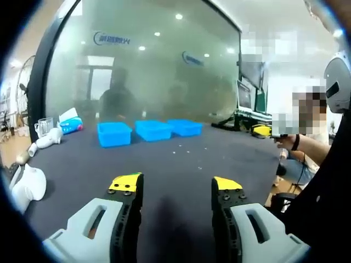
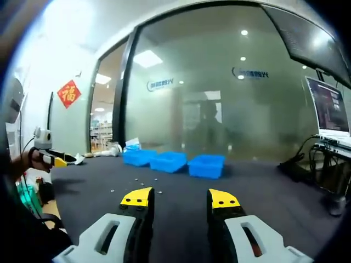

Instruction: Sort the screws, nuts, and washers into the corresponding bins

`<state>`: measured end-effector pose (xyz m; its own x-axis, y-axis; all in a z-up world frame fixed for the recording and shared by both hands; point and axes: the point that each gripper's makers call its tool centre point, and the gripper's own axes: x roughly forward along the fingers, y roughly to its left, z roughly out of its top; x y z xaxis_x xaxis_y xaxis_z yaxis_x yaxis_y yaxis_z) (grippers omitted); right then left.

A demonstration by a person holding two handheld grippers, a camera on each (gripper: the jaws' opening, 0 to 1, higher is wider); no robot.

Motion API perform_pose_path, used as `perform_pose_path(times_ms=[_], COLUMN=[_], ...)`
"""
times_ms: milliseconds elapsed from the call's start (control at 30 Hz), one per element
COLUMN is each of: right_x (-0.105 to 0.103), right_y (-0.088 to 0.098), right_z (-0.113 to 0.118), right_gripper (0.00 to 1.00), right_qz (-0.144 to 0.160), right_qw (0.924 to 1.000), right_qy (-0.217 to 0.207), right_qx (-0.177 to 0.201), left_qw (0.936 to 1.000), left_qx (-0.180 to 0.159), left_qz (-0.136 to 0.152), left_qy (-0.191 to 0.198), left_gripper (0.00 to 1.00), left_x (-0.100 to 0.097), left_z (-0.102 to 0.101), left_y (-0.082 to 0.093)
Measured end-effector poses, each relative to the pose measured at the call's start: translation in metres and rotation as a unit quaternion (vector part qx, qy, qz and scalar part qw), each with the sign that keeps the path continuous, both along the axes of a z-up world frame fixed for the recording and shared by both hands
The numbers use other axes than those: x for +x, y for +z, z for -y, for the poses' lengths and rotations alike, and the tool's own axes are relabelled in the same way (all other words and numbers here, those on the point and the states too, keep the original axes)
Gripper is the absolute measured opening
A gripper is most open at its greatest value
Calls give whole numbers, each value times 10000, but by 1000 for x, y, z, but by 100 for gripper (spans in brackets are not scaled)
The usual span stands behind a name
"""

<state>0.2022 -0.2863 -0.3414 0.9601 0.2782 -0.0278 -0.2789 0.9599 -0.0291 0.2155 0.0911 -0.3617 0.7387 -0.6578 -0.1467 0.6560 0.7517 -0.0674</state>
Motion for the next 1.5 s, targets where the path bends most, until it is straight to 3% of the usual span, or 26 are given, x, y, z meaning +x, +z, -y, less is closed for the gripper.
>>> perform_pose_path(times_ms=[333,633,733,1133,1300,1500], right_x=[1,-3,-10,-24,-26,-28], right_y=[0,-3,-12,-27,-30,-32], right_z=[-8,-15,-25,-46,-47,-44], right_gripper=[35,36,37,45,44,44], right_qz=[-67,-208,-371,-658,-716,-761], right_qw=[9997,9985,9959,9884,9871,9869], right_qy=[143,375,627,1063,1100,1095], right_qx=[-159,-353,-540,-858,-919,-910], left_qw=[9998,9972,9959,9834,9808,9714], left_qx=[169,482,600,1194,1283,1514], left_qz=[15,-69,-25,186,170,16], left_qy=[-105,-569,-677,-1353,-1461,-1831], left_gripper=[48,49,49,49,49,49], left_x=[11,22,28,51,67,85], left_z=[0,7,7,26,31,52], left_y=[0,-1,3,24,32,32])
